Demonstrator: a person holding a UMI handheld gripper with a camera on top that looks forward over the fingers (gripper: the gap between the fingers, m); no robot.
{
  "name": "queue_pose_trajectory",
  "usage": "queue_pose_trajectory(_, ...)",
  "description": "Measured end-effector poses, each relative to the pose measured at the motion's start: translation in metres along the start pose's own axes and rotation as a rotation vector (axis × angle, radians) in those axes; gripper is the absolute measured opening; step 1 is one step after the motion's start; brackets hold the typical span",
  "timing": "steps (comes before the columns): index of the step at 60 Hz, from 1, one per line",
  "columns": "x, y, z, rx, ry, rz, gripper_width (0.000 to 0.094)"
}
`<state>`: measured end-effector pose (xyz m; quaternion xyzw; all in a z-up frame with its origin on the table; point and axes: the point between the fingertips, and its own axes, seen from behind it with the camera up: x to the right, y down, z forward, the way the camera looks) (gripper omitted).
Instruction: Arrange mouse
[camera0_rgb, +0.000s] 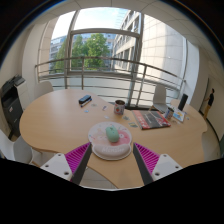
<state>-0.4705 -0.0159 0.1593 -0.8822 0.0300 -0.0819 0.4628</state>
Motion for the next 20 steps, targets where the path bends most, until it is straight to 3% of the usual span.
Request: queue_pose_trajectory(20, -0.004, 0.006, -0.044, 0.021, 0.004, -0.015, 0.0849)
